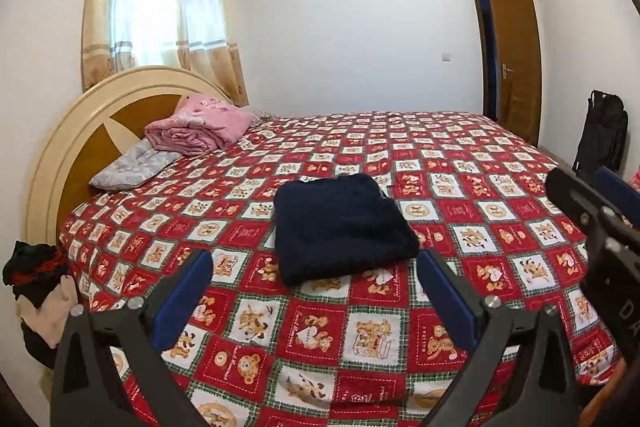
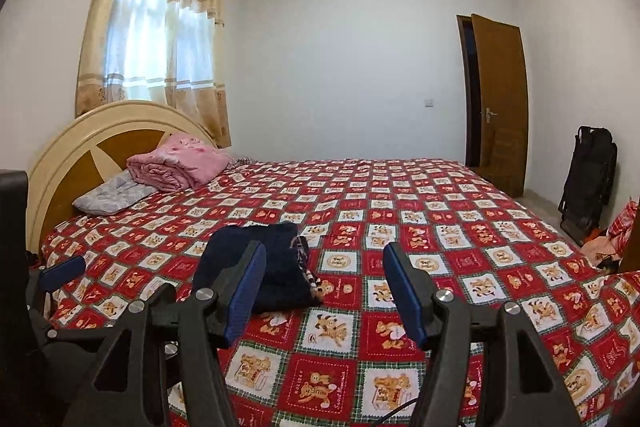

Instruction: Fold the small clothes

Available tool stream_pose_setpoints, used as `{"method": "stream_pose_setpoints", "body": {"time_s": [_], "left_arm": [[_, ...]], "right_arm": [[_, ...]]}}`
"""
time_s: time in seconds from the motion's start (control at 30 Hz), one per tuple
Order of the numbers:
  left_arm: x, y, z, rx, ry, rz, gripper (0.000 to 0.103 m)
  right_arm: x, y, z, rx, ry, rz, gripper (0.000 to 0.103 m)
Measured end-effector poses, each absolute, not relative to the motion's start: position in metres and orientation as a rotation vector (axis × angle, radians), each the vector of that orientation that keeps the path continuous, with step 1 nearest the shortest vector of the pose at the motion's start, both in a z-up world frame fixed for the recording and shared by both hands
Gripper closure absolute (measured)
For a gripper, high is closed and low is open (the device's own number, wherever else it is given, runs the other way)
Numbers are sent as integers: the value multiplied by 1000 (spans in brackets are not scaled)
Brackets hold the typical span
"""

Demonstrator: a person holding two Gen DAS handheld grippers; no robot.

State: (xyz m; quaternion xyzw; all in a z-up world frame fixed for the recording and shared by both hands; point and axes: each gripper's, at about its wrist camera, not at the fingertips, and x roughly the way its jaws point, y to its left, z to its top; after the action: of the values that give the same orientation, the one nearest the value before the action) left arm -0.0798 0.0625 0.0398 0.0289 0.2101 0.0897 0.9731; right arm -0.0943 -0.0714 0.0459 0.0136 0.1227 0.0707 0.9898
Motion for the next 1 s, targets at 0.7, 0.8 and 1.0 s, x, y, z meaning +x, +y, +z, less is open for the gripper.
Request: {"method": "stream_pose_setpoints", "body": {"time_s": [0.7,0.8,1.0], "left_arm": [[-79,80,35,-78,459,196,0],[-79,74,35,-34,448,208,0],[-79,73,35,-12,441,236,0]], "right_arm": [[-96,-72,40,48,254,169,40],[-95,-74,39,51,259,170,40],[-94,-75,37,58,266,169,40]]}}
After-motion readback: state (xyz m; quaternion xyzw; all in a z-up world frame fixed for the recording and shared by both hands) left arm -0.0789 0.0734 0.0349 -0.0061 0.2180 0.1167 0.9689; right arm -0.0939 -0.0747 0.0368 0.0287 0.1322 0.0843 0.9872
